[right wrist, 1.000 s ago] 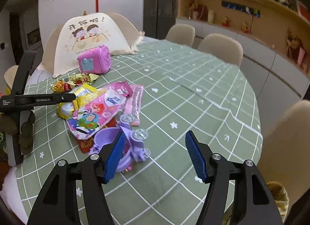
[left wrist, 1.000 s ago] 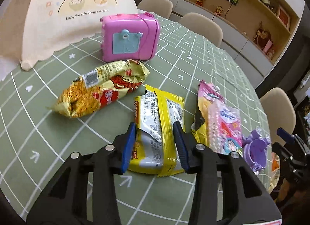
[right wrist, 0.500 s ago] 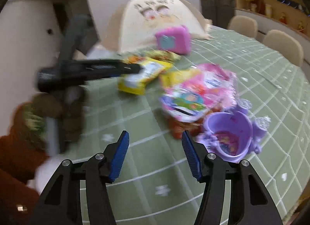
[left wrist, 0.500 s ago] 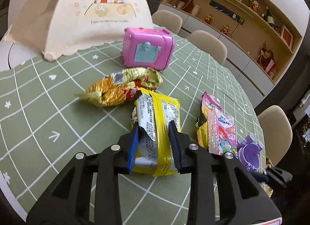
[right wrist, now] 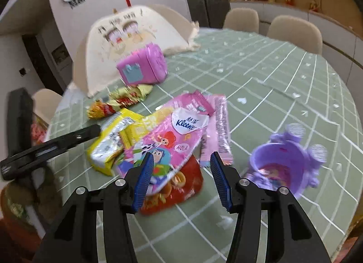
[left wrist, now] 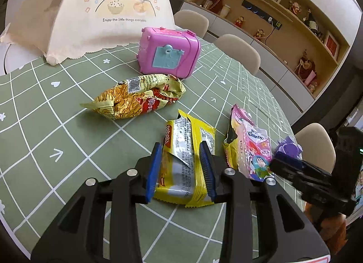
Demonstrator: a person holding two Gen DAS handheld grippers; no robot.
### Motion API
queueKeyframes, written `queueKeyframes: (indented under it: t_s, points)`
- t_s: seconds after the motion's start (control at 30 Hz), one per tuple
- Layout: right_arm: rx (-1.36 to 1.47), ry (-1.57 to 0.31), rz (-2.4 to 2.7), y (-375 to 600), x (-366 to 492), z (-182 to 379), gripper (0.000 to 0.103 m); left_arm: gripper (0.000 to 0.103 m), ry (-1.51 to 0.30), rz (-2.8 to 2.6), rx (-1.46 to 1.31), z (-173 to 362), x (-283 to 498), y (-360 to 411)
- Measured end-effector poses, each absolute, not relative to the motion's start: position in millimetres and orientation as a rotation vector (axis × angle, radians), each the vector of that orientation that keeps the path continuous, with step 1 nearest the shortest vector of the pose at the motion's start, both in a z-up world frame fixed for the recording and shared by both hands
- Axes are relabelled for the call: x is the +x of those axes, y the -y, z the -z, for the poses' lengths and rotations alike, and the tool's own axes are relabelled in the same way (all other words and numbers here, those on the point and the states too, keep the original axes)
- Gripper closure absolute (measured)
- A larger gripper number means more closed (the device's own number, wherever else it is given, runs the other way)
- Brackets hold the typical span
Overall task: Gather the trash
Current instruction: 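Grasp the gold snack stick with the left gripper while the right grasps the Kleenex pack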
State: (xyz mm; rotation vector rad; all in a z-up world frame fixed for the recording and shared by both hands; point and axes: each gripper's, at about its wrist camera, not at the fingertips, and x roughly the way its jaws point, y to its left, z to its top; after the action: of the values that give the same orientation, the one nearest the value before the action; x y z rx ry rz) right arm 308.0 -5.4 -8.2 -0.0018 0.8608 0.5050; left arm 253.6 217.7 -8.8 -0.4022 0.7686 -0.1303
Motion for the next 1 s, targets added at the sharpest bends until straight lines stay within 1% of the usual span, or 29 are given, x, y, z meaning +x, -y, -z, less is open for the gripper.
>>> queueKeyframes:
  t_s: [0.07,0.1,0.13,0.17,0.27,0.37,0.53,0.63,0.7,0.73,0.8,0.9,1.0]
  points:
    - [-0.045,-0.862,-0.471,-8.6,316.9,13.0,0.054,0.067,-0.772,0.133,-0.411,10.1,253.8,-219.4]
    - [-0.055,-0.861,-0.470,-12.1,317.9,14.6,0.054,0.063,-0.772,0.136,-0.416,10.2,253.9,-220.2]
    - [-0.061,-0.855,-0.473,-15.9,319.1,14.6,0.064,0.061,-0.772,0.139,-0.419,10.4,253.7,-220.5]
    - [-0.070,-0.850,-0.483,-17.9,319.7,12.5,0.083,0.058,-0.771,0.144,-0.421,10.3,253.6,-220.6]
    - [-0.073,-0.824,-0.510,-14.6,315.5,0.7,0.094,0.054,-0.772,0.154,-0.418,10.5,253.1,-219.1]
    - [-0.085,-0.771,-0.506,-6.1,307.6,-16.5,0.097,0.053,-0.770,0.155,-0.399,9.3,252.3,-215.5]
    - [-0.051,-0.717,-0.470,25.6,301.0,-36.5,0.098,0.053,-0.762,0.153,-0.388,6.5,250.6,-213.5]
    - [-0.042,-0.714,-0.445,45.3,298.9,-40.9,0.098,0.053,-0.696,0.176,-0.364,-9.5,246.8,-217.8]
    - [-0.045,-0.713,-0.429,55.1,297.3,-40.9,0.098,0.046,-0.632,0.183,-0.246,-27.7,247.6,-220.5]
    - [-0.047,-0.713,-0.423,59.9,296.2,-40.3,0.098,0.045,-0.616,0.175,-0.206,-32.9,250.2,-222.9]
    - [-0.040,-0.713,-0.410,71.0,293.2,-38.3,0.098,0.036,-0.601,0.189,-0.115,-41.3,262.4,-229.9]
    - [-0.018,-0.711,-0.403,80.9,289.9,-36.9,0.098,0.035,-0.693,0.222,-0.022,-31.0,294.5,-241.8]
    - [-0.009,-0.705,-0.396,85.9,286.5,-36.4,0.098,0.035,-0.772,0.217,-0.020,-13.0,319.1,-250.7]
